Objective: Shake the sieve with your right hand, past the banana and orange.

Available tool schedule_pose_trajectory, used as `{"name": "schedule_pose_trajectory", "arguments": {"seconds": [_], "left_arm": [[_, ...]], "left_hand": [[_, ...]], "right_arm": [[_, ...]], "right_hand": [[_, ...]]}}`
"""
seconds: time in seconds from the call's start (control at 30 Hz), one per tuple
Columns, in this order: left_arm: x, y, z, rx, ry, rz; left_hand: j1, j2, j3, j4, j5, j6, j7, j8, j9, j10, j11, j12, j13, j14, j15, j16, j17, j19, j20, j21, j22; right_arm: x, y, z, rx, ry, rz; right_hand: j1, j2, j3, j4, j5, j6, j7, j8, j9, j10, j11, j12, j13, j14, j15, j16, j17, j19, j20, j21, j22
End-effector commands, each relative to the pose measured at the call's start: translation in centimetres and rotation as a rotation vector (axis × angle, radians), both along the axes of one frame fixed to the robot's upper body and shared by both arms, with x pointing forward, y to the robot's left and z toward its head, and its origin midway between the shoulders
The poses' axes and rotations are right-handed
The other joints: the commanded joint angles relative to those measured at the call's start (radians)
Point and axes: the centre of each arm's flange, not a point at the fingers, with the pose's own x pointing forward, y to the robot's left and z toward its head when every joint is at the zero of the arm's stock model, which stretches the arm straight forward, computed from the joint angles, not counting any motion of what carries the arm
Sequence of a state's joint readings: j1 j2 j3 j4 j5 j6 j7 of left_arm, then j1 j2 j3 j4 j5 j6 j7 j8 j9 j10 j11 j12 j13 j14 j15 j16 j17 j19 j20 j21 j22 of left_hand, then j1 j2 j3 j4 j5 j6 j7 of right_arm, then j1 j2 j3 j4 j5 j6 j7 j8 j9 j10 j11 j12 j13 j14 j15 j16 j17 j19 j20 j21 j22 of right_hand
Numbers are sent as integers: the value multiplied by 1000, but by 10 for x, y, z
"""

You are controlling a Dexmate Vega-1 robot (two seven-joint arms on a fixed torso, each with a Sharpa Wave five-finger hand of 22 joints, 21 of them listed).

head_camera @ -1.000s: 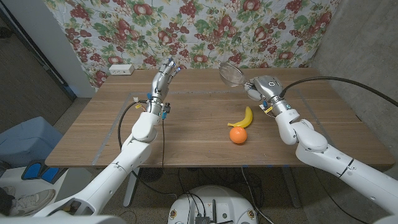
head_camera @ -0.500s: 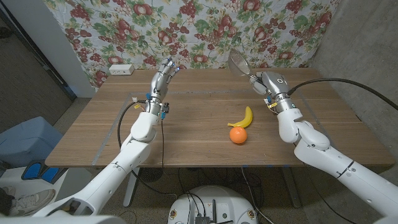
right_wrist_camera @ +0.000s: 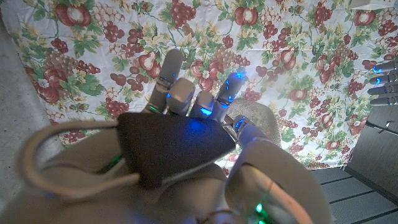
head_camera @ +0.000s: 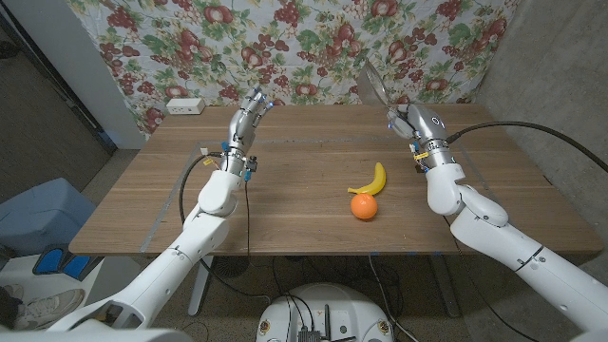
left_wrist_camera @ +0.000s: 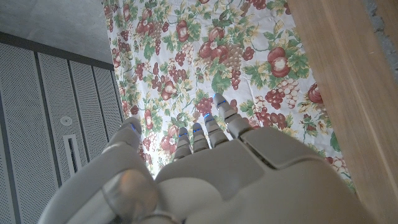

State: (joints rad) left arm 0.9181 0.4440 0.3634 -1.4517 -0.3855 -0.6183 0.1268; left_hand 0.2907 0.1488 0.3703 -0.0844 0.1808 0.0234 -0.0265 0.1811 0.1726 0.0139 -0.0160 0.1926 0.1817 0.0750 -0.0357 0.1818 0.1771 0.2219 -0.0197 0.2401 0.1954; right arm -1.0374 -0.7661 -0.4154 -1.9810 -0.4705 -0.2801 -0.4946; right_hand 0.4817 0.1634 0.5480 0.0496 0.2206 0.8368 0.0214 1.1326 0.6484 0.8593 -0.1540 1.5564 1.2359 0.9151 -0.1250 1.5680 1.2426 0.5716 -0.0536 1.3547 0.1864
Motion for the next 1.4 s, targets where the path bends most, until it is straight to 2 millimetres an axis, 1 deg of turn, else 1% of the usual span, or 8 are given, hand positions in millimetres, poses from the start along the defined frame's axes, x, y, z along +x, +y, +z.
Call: {"name": "schedule_pose_trajectory", "arguments": {"seconds": [0.03,0.4,0.6,0.93,1.07,1.33,1.37,1.4], "left_arm": [[1,1,1,1,-1,1],[3,1,1,-1,5,1],[5,1,1,-1,8,3],[7,1,1,-2,14,7],[8,0,2,-2,18,7],[12,-1,4,0,18,3],[12,-1,4,0,18,3],[13,-1,4,0,19,3]], "left_hand": [[-9,2,9,-2,0,4,4,-1,0,1,-5,4,3,-3,-28,3,2,6,1,0,0],[-12,2,11,-4,0,3,3,-1,0,0,-5,3,3,-4,-28,3,2,6,1,0,0],[-14,2,13,-5,0,3,3,-1,0,0,-5,4,3,-4,-29,3,2,6,1,0,0],[-16,1,16,-7,0,3,3,-1,0,0,-4,4,3,-5,-29,3,2,6,0,-1,0],[-18,1,17,-8,0,3,3,-1,0,-1,-5,3,3,-4,-29,3,2,6,0,-1,0],[-21,1,19,-10,0,2,3,-1,0,1,-3,4,3,-5,-30,3,2,5,1,-2,0],[-21,0,20,-10,0,3,3,-1,0,0,-2,4,3,-4,-30,3,2,5,1,-2,0],[-21,0,20,-10,0,3,2,-1,0,1,-3,4,3,-4,-30,3,2,5,1,-2,0]], "right_arm": [[2,-1,1,-1,-4,6],[6,5,0,-70,-20,-31],[8,11,-1,-146,-36,-73],[12,20,-4,-267,-72,-146],[13,24,-5,-315,-82,-168],[19,33,-11,-418,-48,-186],[20,34,-11,-432,-41,-194],[21,35,-11,-447,-33,-198]], "right_hand": [[-11,1,7,-1,-3,-12,12,7,2,17,-17,5,1,6,-84,4,3,11,-65,6,2],[-14,1,9,-1,-4,-12,12,12,-2,17,-17,5,1,7,-84,4,3,11,-66,8,2],[-16,0,11,-1,-4,-13,13,16,-4,17,-18,5,1,8,-84,4,3,9,-67,8,2],[-18,-1,12,-2,-4,-13,9,20,-8,14,-13,4,1,8,-84,4,3,8,-68,9,2],[-20,-2,12,-2,-5,-13,8,23,-9,13,-16,4,1,8,-84,4,3,9,-69,10,2],[-23,-5,14,-3,-5,-14,8,24,-18,8,-16,3,0,3,-83,3,3,-2,-69,7,1],[-24,-6,13,-4,-4,-18,9,26,-18,0,-10,1,1,-1,-82,2,3,-7,-68,6,1],[-25,-8,13,-4,-4,-22,7,26,-18,-4,-10,0,1,-5,-82,2,3,-9,-69,5,1]]}}
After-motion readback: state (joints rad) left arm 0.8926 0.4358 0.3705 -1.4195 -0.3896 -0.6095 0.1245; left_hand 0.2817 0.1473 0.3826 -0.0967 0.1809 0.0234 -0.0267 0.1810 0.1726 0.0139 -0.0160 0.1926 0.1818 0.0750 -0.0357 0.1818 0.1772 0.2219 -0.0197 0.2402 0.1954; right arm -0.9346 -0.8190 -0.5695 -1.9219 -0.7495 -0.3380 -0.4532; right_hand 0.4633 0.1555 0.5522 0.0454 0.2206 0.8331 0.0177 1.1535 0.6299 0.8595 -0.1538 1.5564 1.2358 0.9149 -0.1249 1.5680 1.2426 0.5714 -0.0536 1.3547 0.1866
